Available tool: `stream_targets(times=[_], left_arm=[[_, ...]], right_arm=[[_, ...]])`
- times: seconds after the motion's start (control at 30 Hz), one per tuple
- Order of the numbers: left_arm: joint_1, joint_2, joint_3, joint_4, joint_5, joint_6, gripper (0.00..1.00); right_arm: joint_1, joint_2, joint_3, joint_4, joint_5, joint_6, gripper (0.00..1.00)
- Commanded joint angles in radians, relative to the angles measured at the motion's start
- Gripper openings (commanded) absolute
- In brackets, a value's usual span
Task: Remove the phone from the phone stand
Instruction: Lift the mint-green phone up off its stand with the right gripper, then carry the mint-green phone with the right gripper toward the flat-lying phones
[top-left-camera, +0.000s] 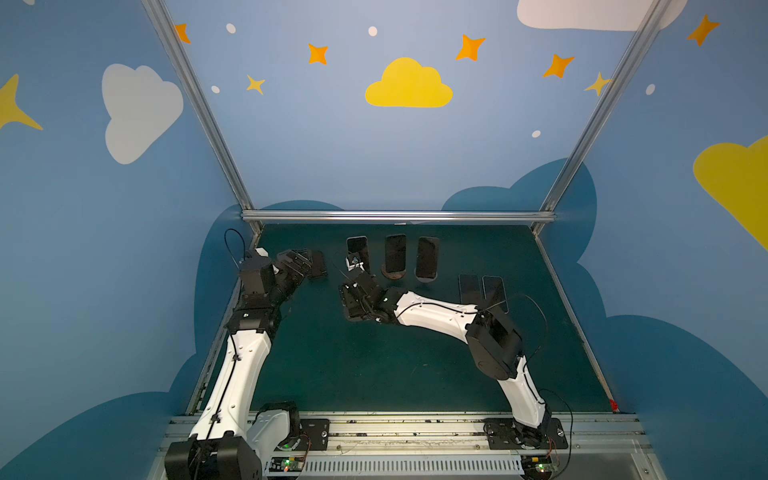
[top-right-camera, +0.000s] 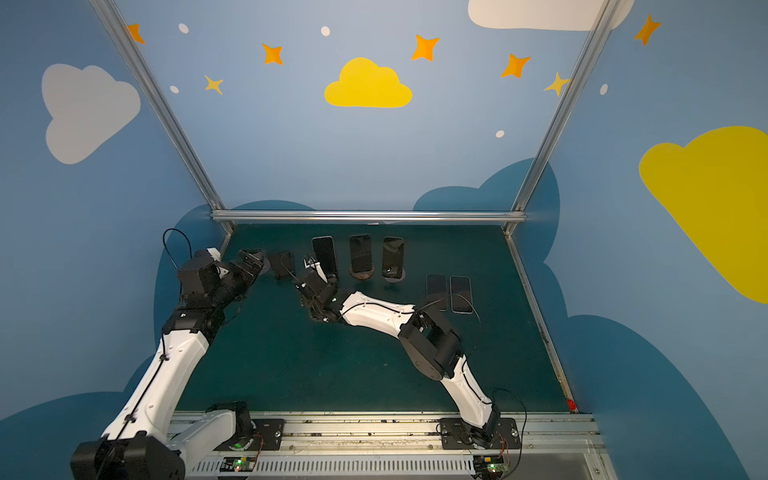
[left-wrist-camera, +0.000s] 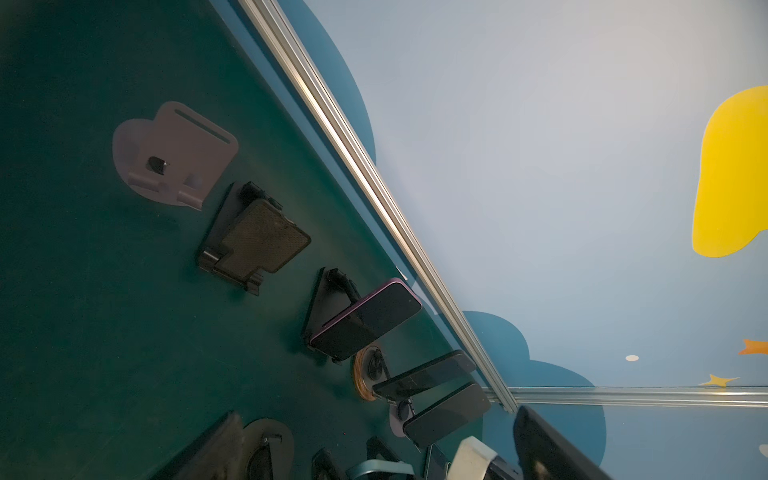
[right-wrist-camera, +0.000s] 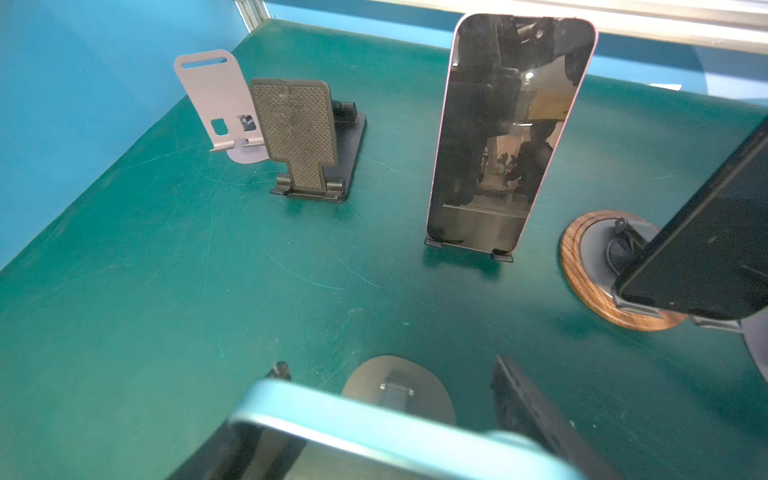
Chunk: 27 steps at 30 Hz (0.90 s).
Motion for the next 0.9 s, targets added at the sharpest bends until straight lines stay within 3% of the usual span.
stream_targets(times=[0.0, 0.87], left_arm=[[0.003, -0.01, -0.007, 0.024, 0.009, 0.005, 1.0], [-0.02, -0.008, -0.001, 0.042, 0.046, 0.015, 1.0]], right_arm=[[0.009, -0.075, -0.019, 0.026, 0.017, -0.032, 0.7], [0.028, -0.206, -0.094, 0.068, 0.061, -0.095, 0.65]])
